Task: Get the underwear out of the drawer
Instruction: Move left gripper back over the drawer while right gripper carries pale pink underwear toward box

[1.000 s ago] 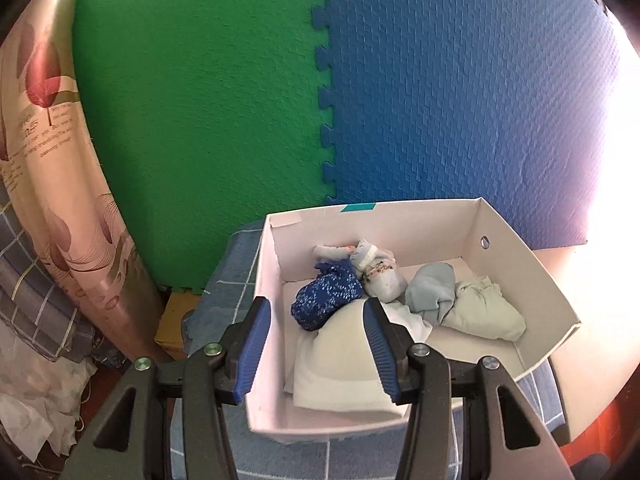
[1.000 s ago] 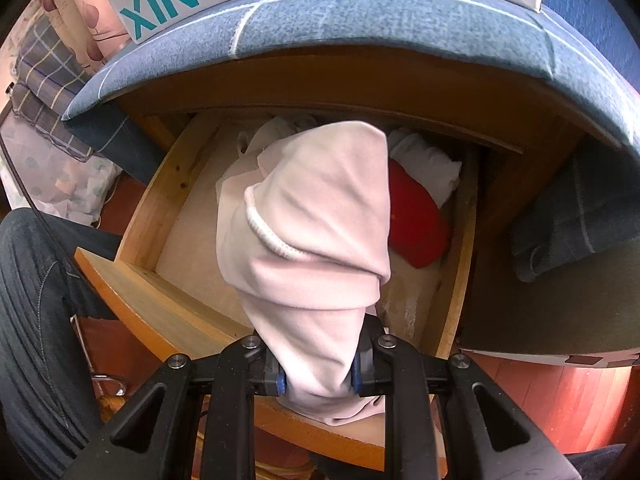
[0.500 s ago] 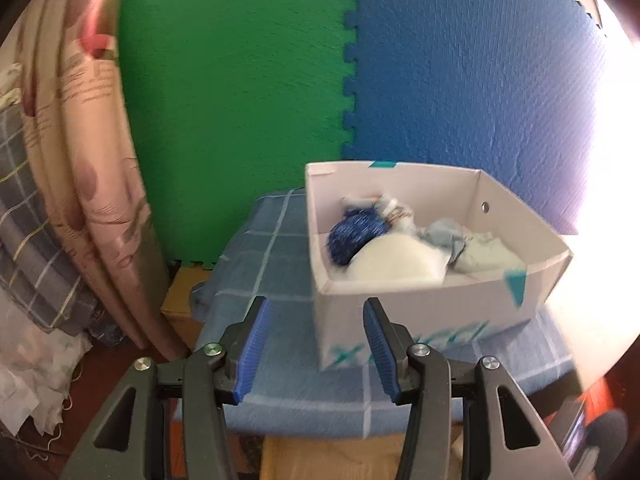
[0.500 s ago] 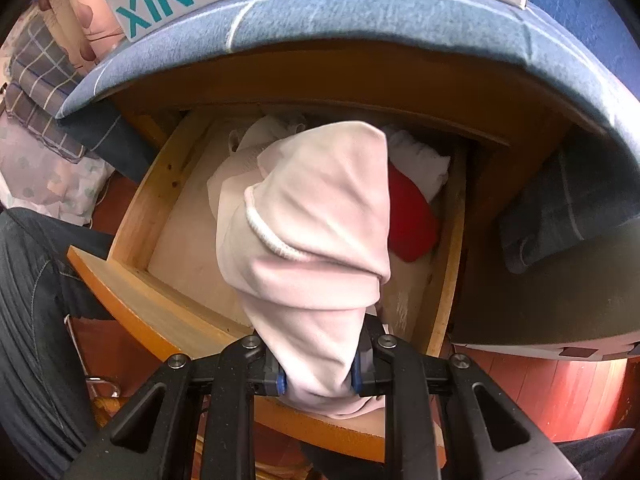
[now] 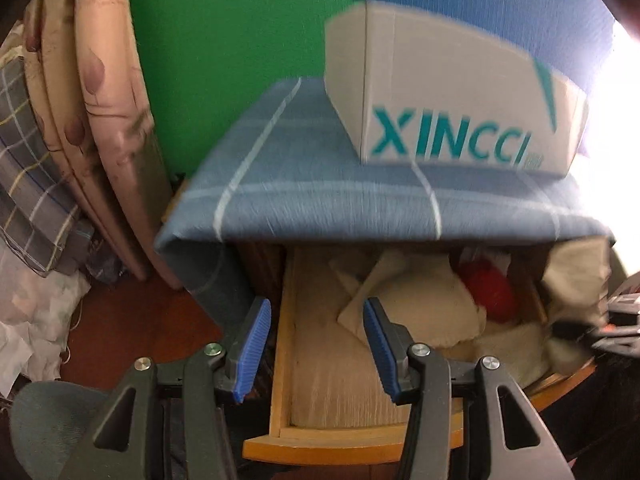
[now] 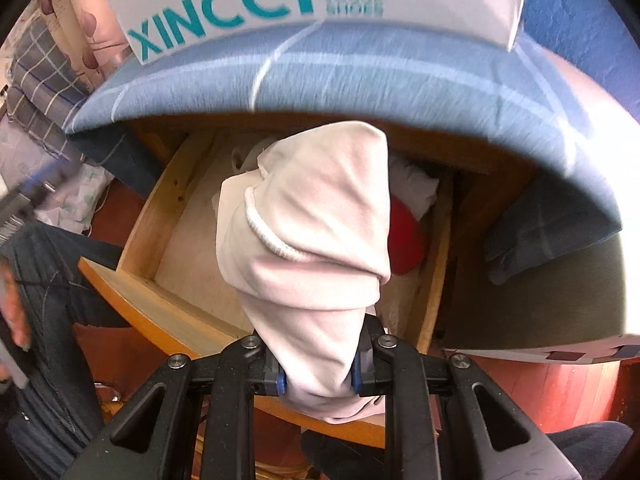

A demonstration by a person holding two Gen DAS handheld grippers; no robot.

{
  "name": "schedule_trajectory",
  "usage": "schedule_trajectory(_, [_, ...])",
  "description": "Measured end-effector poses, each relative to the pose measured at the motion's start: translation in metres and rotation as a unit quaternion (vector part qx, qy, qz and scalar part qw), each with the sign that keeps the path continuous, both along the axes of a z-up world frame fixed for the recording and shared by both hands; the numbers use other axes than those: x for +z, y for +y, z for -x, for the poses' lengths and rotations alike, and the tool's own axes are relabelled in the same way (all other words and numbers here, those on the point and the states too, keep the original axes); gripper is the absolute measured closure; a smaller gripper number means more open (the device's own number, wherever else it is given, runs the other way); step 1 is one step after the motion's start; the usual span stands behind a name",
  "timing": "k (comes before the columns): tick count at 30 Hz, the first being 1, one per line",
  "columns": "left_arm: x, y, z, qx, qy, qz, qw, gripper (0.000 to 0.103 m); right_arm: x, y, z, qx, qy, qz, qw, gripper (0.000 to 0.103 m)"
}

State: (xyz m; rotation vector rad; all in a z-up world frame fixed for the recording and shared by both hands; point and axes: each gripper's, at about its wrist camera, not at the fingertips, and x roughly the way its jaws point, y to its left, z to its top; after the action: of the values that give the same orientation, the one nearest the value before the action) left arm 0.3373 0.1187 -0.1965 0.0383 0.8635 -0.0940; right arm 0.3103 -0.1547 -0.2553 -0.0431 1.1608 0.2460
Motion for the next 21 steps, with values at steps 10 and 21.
schedule_trajectory(10, [-0.040,-0.011,-0.013,0.001,0.041,-0.007,0.9991,0.054,0.073,-0.003,0.003,0.007,-0.051,0.017,0.999,0.083])
schedule_trajectory(21, [-0.048,-0.011,-0.015,-0.001,0.053,-0.014,0.9985,0.054,0.196,-0.001,-0.010,0.020,-0.152,0.002,0.988,0.083])
